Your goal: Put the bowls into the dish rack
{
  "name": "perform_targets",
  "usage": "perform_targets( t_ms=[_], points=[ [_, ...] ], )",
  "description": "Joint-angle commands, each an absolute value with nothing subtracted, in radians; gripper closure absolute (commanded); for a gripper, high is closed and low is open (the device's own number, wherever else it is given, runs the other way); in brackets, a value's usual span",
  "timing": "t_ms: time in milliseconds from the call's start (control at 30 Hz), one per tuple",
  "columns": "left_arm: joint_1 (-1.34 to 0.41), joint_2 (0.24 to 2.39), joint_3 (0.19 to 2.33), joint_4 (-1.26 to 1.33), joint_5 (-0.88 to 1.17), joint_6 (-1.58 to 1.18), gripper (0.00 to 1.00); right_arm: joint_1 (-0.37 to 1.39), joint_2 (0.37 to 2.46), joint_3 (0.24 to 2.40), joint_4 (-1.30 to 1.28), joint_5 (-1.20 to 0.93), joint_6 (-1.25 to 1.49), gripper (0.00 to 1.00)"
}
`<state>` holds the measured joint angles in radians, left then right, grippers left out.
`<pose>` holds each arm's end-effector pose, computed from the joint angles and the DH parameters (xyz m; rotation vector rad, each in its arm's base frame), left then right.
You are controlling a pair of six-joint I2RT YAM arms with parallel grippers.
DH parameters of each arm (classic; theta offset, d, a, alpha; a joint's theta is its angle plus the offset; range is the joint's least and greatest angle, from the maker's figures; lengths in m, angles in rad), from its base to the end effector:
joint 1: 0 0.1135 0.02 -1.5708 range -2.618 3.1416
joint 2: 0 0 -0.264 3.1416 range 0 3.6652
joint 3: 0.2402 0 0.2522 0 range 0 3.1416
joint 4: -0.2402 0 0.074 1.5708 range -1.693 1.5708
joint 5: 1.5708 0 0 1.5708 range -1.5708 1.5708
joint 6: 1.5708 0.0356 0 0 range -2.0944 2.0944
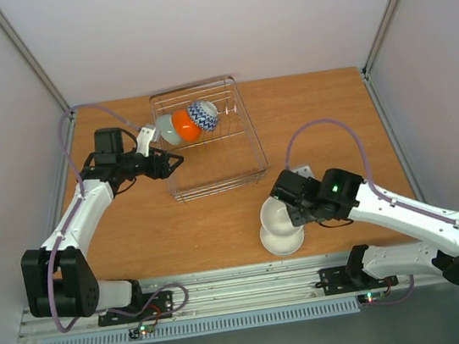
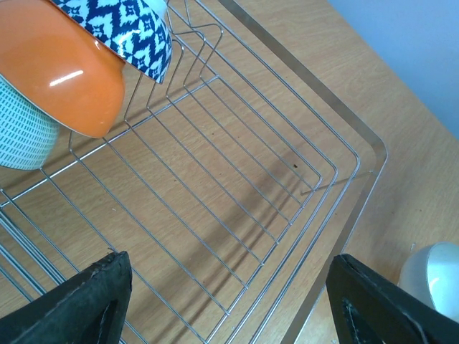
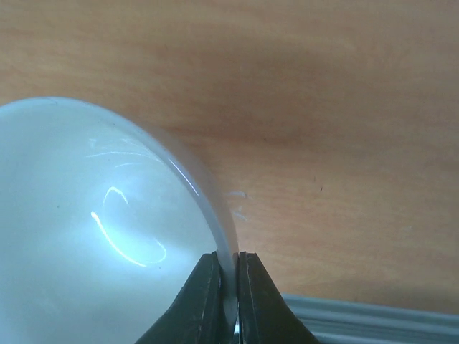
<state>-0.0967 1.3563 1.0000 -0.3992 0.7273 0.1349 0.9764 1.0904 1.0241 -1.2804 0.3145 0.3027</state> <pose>0.2839 -0.0513 0.2733 0.6118 2.1380 -0.8169 0.1045 0.1350 0.2861 -0.8692 2.6318 -0.1665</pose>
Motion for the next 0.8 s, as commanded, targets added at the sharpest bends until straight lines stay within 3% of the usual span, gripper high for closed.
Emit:
perform_targets(
  t_ms=[0,400,767],
  points=[
    [-0.098,1.34,1.024,-0.392,0.739,0.135,0.26,0.985,1.125,1.146,-1.25,0.429,0.194,0.99],
    [-0.1,1.32,1.042,-0.453,0.812,0.175,0.25,0.977,1.456,1.417,-0.95,0.53,-0.129,0.99],
    [-0.1,1.332,1.034,-0.45,0.807,0.182,0.25,0.957,1.677,1.68,-0.835,0.445,-0.277,0.99]
  ],
)
